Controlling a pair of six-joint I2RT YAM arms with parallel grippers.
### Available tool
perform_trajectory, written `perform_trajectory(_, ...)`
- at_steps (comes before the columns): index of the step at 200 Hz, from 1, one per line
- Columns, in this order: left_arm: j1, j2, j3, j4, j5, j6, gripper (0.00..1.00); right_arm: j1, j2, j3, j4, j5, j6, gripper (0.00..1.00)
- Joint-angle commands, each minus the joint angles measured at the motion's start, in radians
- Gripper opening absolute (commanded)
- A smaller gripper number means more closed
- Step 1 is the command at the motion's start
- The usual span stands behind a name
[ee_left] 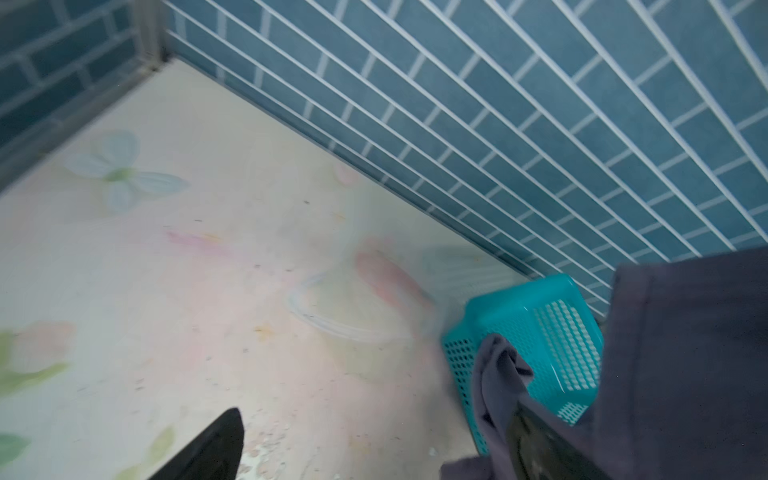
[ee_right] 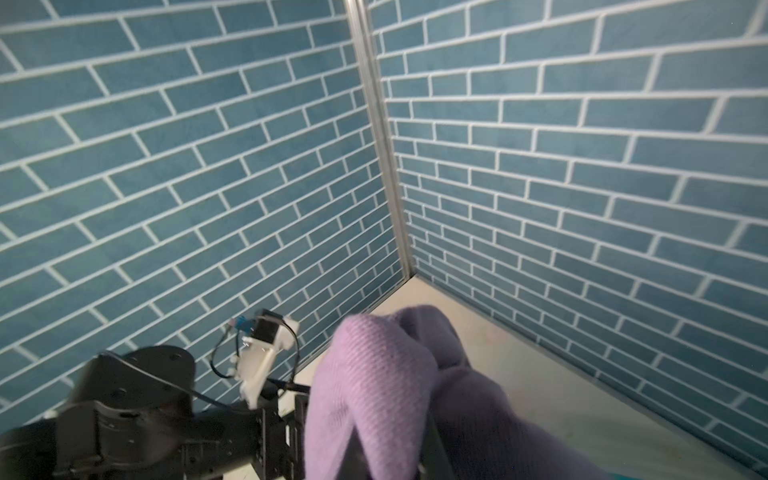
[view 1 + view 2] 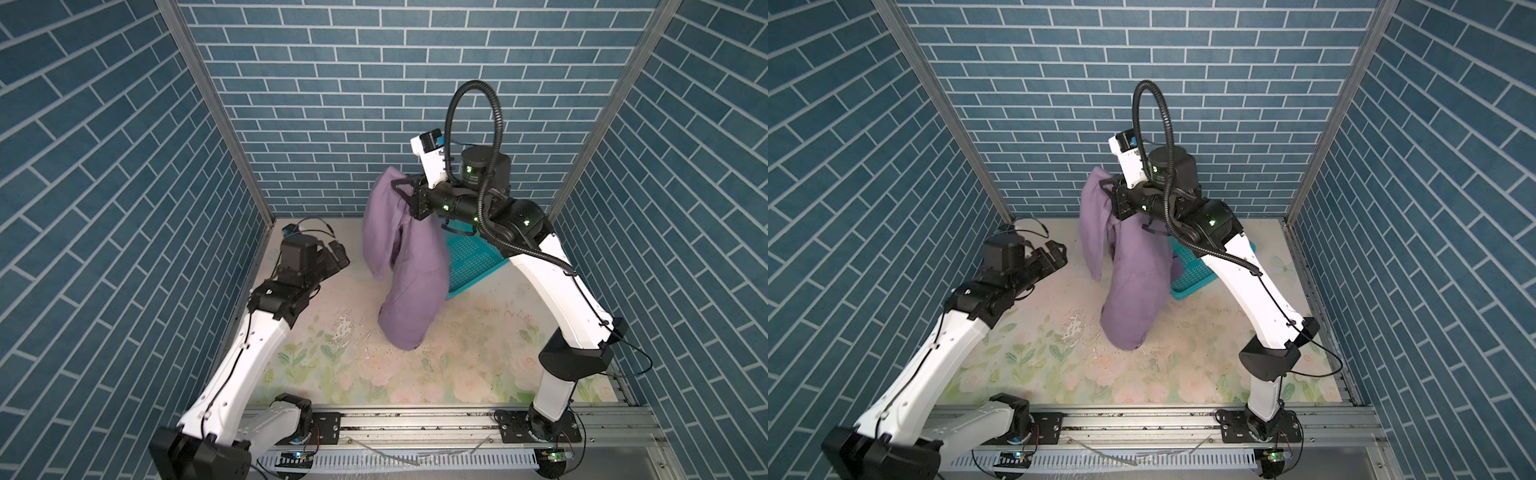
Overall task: Fold and stack the trousers
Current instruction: 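Pull the trousers onto the table with the right gripper while the left arm reaches forward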
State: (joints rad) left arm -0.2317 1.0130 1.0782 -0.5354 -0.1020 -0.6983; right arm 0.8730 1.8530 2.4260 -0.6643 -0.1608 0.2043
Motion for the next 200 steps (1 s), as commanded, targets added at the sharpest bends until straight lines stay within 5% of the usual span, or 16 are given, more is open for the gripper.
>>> perform_trajectory(1,0.036,-0.062,-0.041,-0.151,-0.124,0.018,0.99,0.018,0.055,-0.094,0.046,-0.076,0.043,0.0)
perform_trajectory(24,0.052,-0.067,-0.035,-0.192,-0.128,0.033,0.99,0.016,0.111,-0.232,0.007,-0.076,0.101,0.05)
perform_trajectory(52,0.054,-0.018,-0.026,-0.196,-0.089,0.044,0.99,-0.026,0.148,-0.302,-0.128,0.006,0.095,0.45)
perform_trajectory(81,0.053,0.034,-0.033,-0.169,-0.045,0.059,0.99,-0.132,-0.02,-0.596,-0.024,0.067,0.114,0.64)
perform_trajectory(126,0.037,0.137,-0.074,-0.002,0.186,0.086,0.99,-0.282,-0.255,-0.986,0.054,0.247,0.129,0.67)
perform_trajectory(155,-0.069,0.27,-0.008,0.044,0.213,0.127,0.99,-0.399,-0.283,-1.041,0.046,0.119,0.155,0.64)
perform_trajectory(200,-0.082,0.416,0.019,0.099,0.267,0.089,0.99,-0.454,-0.172,-0.982,0.087,-0.03,0.15,0.65)
